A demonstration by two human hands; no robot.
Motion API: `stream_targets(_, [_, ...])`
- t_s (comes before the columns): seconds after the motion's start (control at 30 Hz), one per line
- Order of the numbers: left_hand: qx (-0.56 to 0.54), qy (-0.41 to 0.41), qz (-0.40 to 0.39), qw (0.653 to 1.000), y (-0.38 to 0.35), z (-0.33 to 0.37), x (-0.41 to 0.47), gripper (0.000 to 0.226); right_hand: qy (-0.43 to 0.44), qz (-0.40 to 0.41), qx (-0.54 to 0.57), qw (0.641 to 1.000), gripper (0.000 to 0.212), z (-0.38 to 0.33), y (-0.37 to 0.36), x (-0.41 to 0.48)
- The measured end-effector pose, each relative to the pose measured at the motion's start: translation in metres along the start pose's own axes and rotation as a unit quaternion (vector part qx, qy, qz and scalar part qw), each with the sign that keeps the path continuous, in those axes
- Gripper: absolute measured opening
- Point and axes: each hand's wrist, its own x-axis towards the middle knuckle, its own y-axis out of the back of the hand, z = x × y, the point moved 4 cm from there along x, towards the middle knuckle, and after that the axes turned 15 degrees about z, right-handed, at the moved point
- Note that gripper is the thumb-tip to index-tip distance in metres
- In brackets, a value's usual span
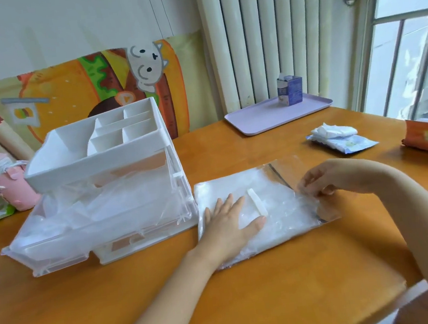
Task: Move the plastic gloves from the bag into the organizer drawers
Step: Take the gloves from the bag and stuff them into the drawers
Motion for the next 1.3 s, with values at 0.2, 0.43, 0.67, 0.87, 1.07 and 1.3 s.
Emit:
stream_targets(0.2, [0.004, -0.005, -0.001, 1.0, -0.007, -0.007, 0.006, 0.077, 0.009, -0.024, -0.078, 0.997, 0.006, 0.003, -0.006, 0.001])
stream_targets(0.43, [0.007, -0.011, 0.009, 1.0, -0.008, -0.008, 0.004, 0.075, 0.007, 0.027, -0.015, 1.0, 0.007, 0.006, -0.005, 0.002])
stream_targets(0.67, [0.002, 0.001, 0.02, 1.0, -0.005, -0.006, -0.001, 0.076, 0.005, 0.208, 0.232, 0.95, 0.008, -0.006, 0.014, -0.002])
stream_targets(0.87, [-0.017, 0.017, 0.015, 1.0, -0.002, -0.005, -0.004, 0.072, 0.136, 0.246, 0.394, 0.875, 0.022, -0.058, 0.038, -0.044])
stream_targets(1.07, [-0.233, 0.0, 0.086, 0.969, 0.03, 0.02, -0.017, 0.063, 0.217, 0.084, 0.432, 0.871, 0.037, -0.113, 0.04, -0.088])
stream_targets(1.3, [-0.477, -0.078, 0.124, 0.866, 0.077, 0.071, -0.048, 0.108, 0.223, 0.036, 0.333, 0.915, 0.021, -0.138, 0.017, -0.111])
